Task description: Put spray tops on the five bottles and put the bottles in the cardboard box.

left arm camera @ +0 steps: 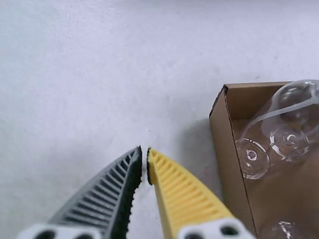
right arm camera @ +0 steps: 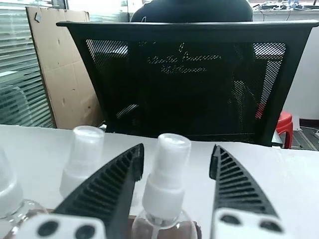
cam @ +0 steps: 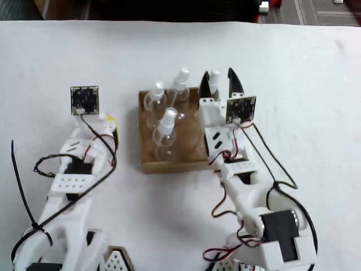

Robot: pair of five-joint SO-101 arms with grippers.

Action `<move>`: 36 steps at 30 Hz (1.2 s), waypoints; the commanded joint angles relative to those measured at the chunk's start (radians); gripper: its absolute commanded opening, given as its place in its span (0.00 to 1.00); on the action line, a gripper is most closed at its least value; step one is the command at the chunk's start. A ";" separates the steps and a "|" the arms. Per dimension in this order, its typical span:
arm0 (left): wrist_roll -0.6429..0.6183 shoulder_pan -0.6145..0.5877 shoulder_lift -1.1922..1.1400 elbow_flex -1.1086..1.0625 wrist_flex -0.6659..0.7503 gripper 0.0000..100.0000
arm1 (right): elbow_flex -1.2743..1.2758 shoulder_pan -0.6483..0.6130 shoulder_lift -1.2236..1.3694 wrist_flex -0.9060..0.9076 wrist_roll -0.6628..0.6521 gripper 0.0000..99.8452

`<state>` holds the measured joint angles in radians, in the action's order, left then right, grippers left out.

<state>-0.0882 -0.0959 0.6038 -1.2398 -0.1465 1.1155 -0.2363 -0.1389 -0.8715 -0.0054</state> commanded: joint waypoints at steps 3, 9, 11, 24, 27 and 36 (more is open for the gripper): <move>0.011 0.012 0.035 0.012 0.025 0.02 | 0.094 -0.033 -0.189 -0.007 0.000 0.19; 0.011 0.012 0.035 0.012 0.025 0.02 | 0.141 -0.025 -0.308 -0.005 0.006 0.19; 0.011 0.012 0.035 0.012 0.026 0.02 | 0.160 -0.035 -0.349 -0.005 0.008 0.19; 0.012 0.012 0.035 0.011 0.029 0.02 | 0.166 0.004 -0.963 0.593 0.008 0.19; 0.012 0.012 0.035 0.011 0.029 0.02 | 0.049 0.147 -1.121 0.961 0.009 0.19; 0.012 0.012 0.028 0.009 0.028 0.02 | -0.321 0.421 -1.004 1.500 -0.002 0.19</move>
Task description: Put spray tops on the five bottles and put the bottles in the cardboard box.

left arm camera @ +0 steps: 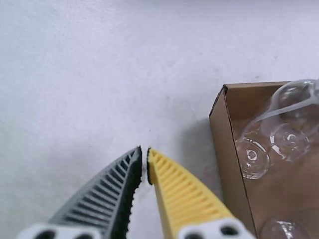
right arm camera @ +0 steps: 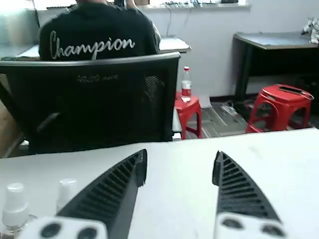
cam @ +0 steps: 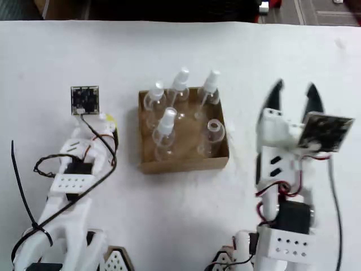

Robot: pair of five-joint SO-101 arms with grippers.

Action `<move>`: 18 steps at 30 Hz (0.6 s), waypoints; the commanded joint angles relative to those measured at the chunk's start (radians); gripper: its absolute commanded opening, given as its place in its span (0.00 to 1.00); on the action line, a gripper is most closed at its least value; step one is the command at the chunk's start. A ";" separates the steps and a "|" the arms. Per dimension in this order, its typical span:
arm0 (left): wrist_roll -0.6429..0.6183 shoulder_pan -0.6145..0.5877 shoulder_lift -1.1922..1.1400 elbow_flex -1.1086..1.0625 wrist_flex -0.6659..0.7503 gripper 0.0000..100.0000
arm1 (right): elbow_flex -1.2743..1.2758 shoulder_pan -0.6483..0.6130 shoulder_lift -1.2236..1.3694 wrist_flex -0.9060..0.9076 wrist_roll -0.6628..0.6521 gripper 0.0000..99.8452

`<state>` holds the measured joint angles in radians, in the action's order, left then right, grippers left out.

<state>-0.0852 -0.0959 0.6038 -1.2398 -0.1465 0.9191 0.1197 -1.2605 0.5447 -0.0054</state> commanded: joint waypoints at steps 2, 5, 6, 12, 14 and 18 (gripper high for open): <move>0.009 0.012 0.028 0.009 0.025 0.02 | -0.153 0.071 0.217 0.087 -0.002 0.19; 0.009 0.012 0.028 0.008 0.025 0.02 | -0.199 0.064 0.386 0.087 -0.060 0.19; 0.009 0.012 0.027 0.008 0.025 0.02 | -0.215 0.056 0.449 0.087 -0.087 0.19; 0.009 0.012 0.027 0.008 0.028 0.02 | -0.249 0.027 0.785 0.087 -0.239 0.19; 0.009 0.012 0.027 0.008 0.029 0.02 | -0.245 0.005 0.854 0.088 -0.256 0.19; 0.009 0.013 0.027 0.009 0.029 0.02 | -0.247 -0.044 0.908 0.182 -0.256 0.19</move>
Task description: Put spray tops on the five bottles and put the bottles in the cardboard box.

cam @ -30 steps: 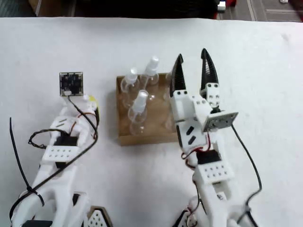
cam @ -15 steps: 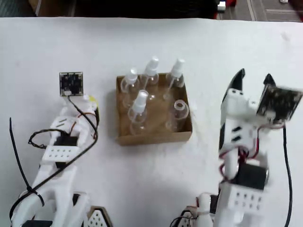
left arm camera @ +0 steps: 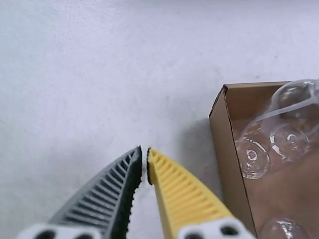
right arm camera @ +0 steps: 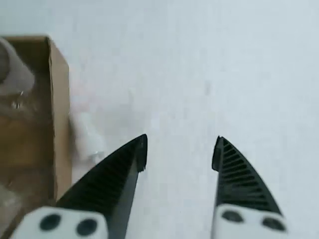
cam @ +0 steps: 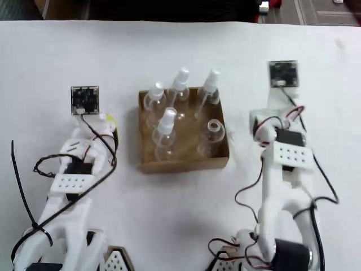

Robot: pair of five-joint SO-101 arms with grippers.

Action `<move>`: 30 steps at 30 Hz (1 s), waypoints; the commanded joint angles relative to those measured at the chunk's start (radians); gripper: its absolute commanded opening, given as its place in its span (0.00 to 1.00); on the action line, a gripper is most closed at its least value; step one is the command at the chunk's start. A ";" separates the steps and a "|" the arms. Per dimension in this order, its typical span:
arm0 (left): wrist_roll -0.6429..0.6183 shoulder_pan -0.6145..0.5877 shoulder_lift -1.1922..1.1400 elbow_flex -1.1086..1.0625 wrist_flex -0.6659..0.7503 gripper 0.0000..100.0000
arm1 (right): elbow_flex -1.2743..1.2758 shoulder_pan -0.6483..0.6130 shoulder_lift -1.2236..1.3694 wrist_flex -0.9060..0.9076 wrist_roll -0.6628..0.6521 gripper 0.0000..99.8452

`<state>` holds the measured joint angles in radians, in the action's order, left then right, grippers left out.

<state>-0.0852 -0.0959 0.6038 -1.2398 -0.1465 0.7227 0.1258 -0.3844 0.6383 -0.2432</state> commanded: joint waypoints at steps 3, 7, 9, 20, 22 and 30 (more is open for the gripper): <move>0.009 0.013 0.027 0.009 0.029 0.02 | -0.051 -0.087 0.025 0.197 -0.021 0.19; 0.009 0.013 0.027 0.012 0.029 0.02 | -0.044 -0.085 0.042 0.300 -0.089 0.19; 0.009 0.013 0.027 0.012 0.029 0.02 | -0.044 -0.082 0.068 0.306 -0.101 0.19; 0.009 0.013 0.027 0.012 0.028 0.02 | -0.048 -0.085 0.278 0.219 -0.095 0.19; 0.009 0.013 0.027 0.012 0.029 0.02 | -0.048 -0.085 0.294 0.200 -0.095 0.19; 0.009 0.013 0.027 0.012 0.029 0.02 | -0.052 -0.077 0.351 0.162 -0.094 0.18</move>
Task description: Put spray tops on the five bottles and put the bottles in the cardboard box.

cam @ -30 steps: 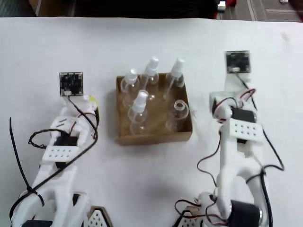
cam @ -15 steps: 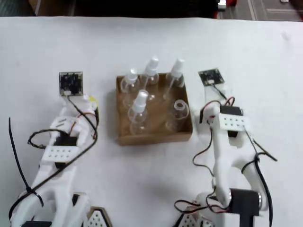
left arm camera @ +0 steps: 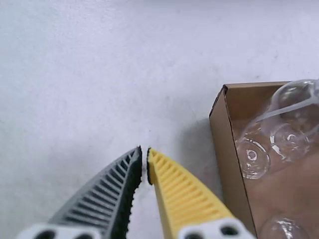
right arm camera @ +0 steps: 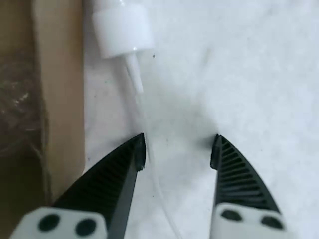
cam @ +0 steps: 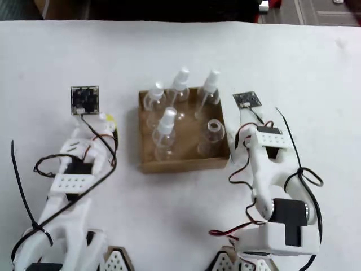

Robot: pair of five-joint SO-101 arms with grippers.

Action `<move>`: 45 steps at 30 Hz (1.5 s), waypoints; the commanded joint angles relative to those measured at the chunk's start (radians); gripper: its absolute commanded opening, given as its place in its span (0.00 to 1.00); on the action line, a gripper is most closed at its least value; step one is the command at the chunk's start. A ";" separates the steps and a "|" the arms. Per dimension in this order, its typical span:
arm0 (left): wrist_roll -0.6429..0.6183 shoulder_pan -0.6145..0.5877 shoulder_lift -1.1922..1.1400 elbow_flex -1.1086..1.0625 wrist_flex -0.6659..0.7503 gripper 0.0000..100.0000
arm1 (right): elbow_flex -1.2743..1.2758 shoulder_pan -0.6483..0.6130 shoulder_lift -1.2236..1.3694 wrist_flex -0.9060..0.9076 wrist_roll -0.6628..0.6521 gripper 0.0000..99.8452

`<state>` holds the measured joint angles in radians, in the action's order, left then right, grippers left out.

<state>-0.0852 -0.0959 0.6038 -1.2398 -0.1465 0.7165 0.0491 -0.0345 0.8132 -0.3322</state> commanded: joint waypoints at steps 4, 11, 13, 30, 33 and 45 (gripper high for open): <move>0.009 0.013 0.027 0.012 0.029 0.02 | -0.046 0.027 -0.018 -0.021 -0.005 0.06; 0.009 0.013 0.027 0.011 0.028 0.02 | -0.044 0.056 -0.030 -0.048 -0.014 0.02; 0.009 0.013 0.027 0.011 0.026 0.02 | -0.048 0.056 -0.030 -0.048 -0.015 0.02; 0.009 0.013 0.027 0.011 0.029 0.02 | -0.153 0.415 -0.024 -0.045 -0.374 0.02; 0.009 0.013 0.027 0.011 0.029 0.02 | -0.155 0.403 -0.027 0.027 -0.417 0.03; 0.009 0.013 0.027 0.012 0.028 0.02 | -0.273 0.237 -0.065 0.156 -0.419 0.51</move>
<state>-0.0852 -0.0959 0.6038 -1.2398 -0.1465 0.5646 0.3452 -0.0361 0.9283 -0.7434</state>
